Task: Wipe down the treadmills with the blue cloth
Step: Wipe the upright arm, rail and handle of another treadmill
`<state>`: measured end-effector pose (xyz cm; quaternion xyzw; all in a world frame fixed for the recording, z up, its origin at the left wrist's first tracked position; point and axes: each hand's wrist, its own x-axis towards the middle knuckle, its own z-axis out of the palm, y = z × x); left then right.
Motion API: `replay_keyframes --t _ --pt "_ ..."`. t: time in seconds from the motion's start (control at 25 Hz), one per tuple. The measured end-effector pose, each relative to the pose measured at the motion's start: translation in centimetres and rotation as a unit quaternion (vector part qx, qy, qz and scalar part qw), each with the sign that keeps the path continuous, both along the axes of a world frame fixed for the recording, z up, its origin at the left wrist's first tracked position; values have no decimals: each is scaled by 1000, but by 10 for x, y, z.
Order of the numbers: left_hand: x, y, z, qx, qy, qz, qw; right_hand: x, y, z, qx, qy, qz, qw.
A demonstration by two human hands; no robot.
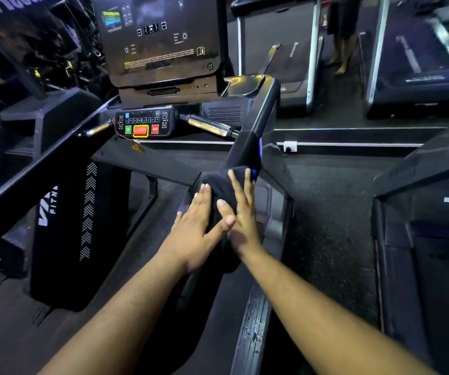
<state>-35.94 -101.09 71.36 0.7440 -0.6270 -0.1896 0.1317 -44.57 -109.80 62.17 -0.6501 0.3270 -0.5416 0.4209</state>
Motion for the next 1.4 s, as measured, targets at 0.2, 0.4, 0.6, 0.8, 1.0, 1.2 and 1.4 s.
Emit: replay_keyframes --t 0.2,0.4,0.6,0.8,1.0,1.2,1.4 --pt "1 2 -2 -10 4 -2 1000 2 -110 13 146 -55 -36 987" --pt "4 1 -3 -18 24 1 1000 7 -24 -22 341 -165 -16 925" --pt "1 34 -1 -55 27 16 998 16 24 -10 276 -92 -55 955" --pt "5 118 -2 -34 -18 5 999 10 18 34 264 -28 -88 960" --pt "8 116 -3 -58 56 7 997 9 99 13 23 44 -14 999" --pt "9 116 -2 -105 86 13 991 13 31 46 127 77 -70 987" --pt "8 145 1 -224 143 81 961 3 164 35 28 113 -49 992"
